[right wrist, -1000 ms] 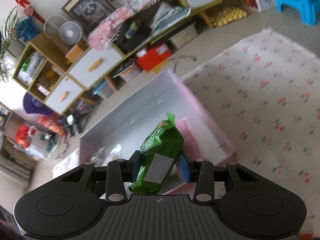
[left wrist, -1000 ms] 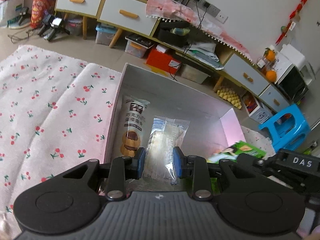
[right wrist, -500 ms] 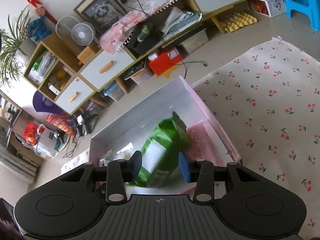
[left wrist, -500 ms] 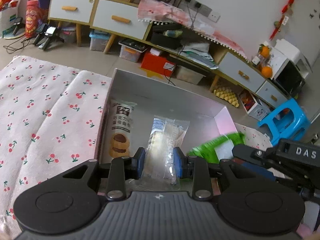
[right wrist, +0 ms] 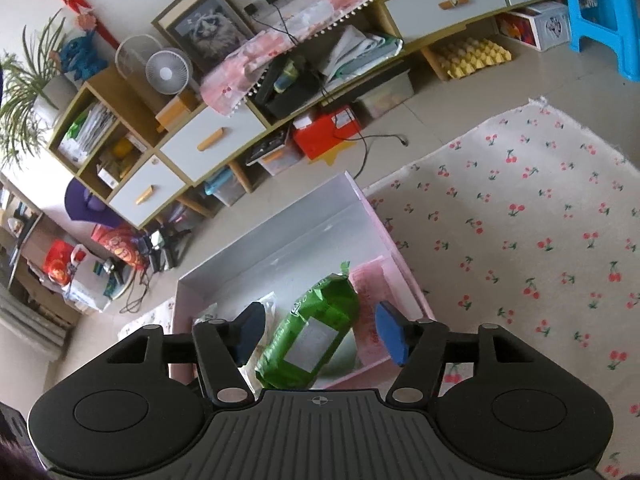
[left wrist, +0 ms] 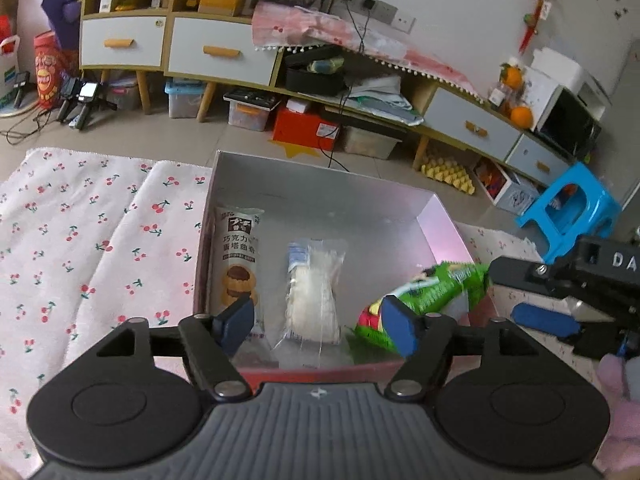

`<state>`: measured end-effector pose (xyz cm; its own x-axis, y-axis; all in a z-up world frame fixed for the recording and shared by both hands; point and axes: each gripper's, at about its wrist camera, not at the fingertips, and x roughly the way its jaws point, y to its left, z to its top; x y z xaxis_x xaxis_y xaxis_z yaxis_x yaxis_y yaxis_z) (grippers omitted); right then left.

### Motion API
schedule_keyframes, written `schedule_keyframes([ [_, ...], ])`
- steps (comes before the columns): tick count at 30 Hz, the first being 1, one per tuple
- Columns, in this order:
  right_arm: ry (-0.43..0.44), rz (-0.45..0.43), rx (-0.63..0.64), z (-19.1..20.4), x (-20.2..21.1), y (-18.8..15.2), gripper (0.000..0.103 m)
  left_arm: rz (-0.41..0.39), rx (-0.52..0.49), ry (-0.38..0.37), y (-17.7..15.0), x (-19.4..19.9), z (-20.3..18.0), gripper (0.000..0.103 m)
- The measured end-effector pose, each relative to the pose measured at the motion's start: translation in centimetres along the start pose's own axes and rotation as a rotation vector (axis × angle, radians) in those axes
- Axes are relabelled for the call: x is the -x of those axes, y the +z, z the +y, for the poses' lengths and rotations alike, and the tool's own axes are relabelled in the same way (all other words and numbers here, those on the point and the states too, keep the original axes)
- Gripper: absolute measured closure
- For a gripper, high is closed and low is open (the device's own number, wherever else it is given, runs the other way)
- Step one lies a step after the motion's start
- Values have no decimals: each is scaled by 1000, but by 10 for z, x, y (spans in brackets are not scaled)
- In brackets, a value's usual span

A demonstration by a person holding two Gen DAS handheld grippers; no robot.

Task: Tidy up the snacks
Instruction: 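Withdraw both tools from the box toward the remaining snacks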

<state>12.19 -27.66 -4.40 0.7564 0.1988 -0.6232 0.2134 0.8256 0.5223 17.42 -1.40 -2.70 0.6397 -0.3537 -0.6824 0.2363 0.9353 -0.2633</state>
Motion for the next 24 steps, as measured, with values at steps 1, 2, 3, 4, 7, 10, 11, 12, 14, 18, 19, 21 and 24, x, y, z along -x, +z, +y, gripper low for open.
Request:
schedule_keyframes([
  [1,0,2,8,0,3,0,36,4,-3,-2,-1,2,0,33],
  [2,1,5,18,-1,6,0,35,8,-2,-5,-1,4,1,30],
  [3,2,10,30,-1,8,0,35,14,-1,-10,-2,7,2,28],
  [4,0,15,43,-1,11,0,35,18,-1,-12,-2,8,2,27],
  [7,-7,27,90,0,18,-3,30,38,-6,-14,-5,14,4,23],
  [10,-6,38,128,0,26,-7,27,49,-25,-2,-9,20,5,18],
  [11,-2,45,140,0,28,-8,27,50,-35,0,-11,23,5,16],
  [12,-1,51,150,0,30,-10,26,51,-46,2,-12,25,6,14],
  [14,-6,59,168,-2,35,-14,22,53,-61,6,-15,31,7,11],
  [18,-18,77,231,-5,42,-21,21,55,-76,22,-24,42,12,6],
  [19,-21,82,249,-6,44,-23,21,57,-82,30,-26,44,13,5],
  [21,-32,89,284,-9,48,-27,21,64,-100,40,-31,49,15,5],
  [24,-43,101,312,-15,54,-33,21,69,-128,48,-38,57,18,4],
])
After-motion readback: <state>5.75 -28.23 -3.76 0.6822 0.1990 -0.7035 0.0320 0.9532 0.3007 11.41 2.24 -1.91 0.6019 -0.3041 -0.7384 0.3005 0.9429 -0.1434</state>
